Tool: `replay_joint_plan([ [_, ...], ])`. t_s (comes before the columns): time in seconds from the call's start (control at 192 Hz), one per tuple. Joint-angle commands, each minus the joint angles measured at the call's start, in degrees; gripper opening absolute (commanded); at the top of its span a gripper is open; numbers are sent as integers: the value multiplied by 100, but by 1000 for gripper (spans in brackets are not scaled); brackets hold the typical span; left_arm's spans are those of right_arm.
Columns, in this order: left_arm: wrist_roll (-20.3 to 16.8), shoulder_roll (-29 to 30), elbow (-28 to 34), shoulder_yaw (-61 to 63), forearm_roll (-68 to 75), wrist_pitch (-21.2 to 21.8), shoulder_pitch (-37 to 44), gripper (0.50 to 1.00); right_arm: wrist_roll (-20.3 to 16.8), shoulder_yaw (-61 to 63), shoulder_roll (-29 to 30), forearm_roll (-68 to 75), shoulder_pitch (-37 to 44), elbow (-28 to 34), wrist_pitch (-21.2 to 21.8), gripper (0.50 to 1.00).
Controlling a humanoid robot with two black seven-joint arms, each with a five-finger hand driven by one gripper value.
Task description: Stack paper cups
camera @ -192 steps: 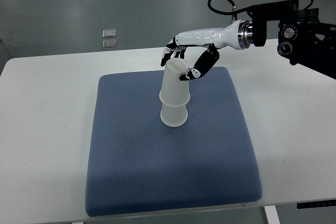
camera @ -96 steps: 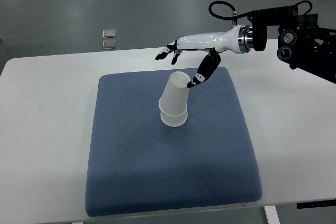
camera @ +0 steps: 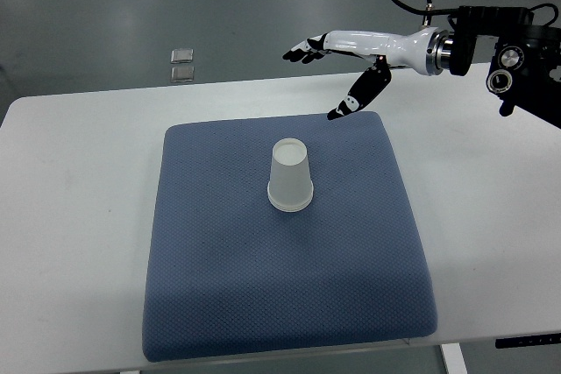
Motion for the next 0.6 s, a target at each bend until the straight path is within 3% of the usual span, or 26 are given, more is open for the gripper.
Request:
replay_joint_plan([
  [0.0,0,0,0,0,0,0,0,1000,-116,454,-40,394,-299,-337,-46,901],
  [0.276,0,0,0,0,0,0,0,1000,-292,1210,13,1897,-1107,-1331,-784,899],
  [0.594,0,0,0,0,0,0,0,1000,-661,2414,655,2820,-2180,-1665,-1777,899],
])
